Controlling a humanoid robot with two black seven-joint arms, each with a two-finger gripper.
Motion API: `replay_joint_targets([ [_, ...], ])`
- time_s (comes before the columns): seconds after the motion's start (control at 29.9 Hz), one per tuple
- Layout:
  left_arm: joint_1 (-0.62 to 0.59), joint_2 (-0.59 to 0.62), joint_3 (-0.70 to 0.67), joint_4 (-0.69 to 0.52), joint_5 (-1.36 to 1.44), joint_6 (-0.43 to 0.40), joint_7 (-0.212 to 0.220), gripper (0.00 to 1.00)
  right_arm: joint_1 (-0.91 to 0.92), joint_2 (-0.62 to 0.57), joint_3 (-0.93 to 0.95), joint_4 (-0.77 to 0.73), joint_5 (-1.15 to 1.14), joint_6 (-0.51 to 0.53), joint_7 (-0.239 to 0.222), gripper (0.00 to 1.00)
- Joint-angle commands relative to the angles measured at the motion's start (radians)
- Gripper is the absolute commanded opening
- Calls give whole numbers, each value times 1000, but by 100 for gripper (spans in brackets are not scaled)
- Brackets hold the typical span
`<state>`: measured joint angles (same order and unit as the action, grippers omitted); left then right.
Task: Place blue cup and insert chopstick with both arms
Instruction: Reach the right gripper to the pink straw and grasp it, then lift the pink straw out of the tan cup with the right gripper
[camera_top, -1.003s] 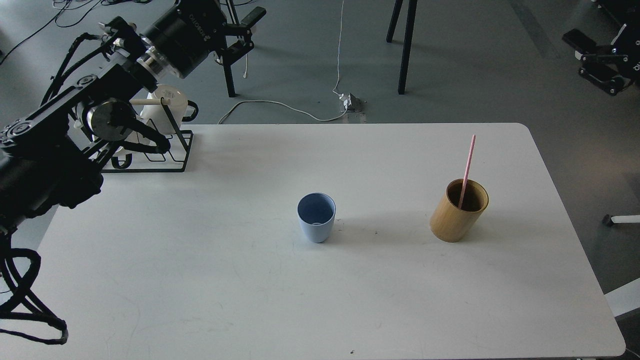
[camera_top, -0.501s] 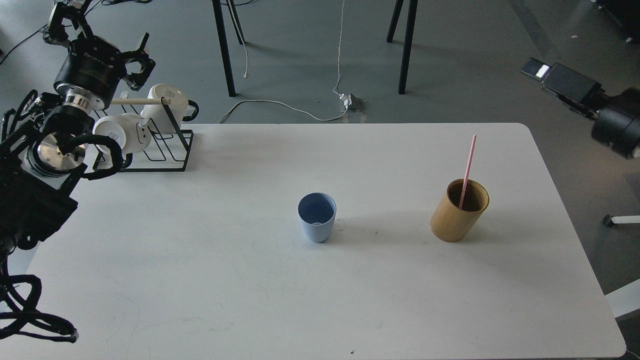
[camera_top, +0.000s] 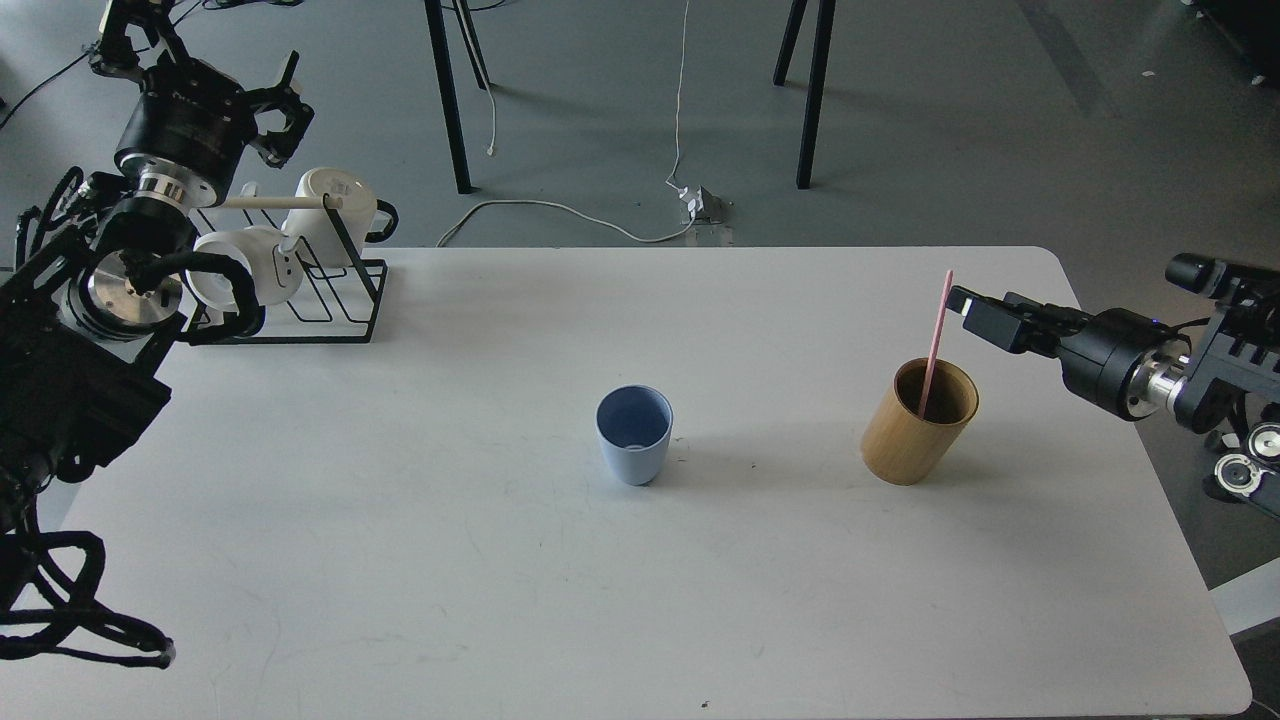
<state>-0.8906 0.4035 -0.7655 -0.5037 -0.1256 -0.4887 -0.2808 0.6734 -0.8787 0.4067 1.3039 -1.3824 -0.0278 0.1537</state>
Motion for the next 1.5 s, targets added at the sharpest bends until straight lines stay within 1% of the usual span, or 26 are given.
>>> replay_joint_targets([
  [0.0,1,0,0,1,0,0,0,100,6,46,-22,-38,-17,2,0,68],
  [0.13,1,-2,2,1,0,0,0,100,20,95,-46,-110,-75,2,1,64],
  [0.33,1,-6,2,2,1,0,2,100,40,133,-58,-120,-92,5,1,60],
  [0.43,-2,-17,2,2,1,0,2,100,51,148,-69,-121,-93,12,0,45],
  [0.53,-7,-18,5,2,1,0,3,100,71,148,-107,-121,-93,14,-9,34],
  [0.7,-7,-20,3,2,1,0,2,100,87,147,-151,-121,-93,14,-22,20],
  [0.8,-10,-20,2,2,1,0,2,100,86,145,-152,-120,-93,14,-22,14],
  [0.9,-14,-20,3,2,1,0,2,100,91,141,-152,-118,-93,14,-22,6],
  [1.04,-16,-18,3,1,1,0,2,100,95,129,-151,-107,-89,14,-22,4],
  [1.14,-17,-18,3,2,1,0,2,100,104,89,-149,-81,-89,14,-22,4],
  [1.4,-24,-12,3,1,1,0,2,100,225,-91,-137,96,-69,19,-22,4],
  [1.47,-25,-11,3,2,1,0,2,100,274,-121,-134,121,-55,19,-22,4],
])
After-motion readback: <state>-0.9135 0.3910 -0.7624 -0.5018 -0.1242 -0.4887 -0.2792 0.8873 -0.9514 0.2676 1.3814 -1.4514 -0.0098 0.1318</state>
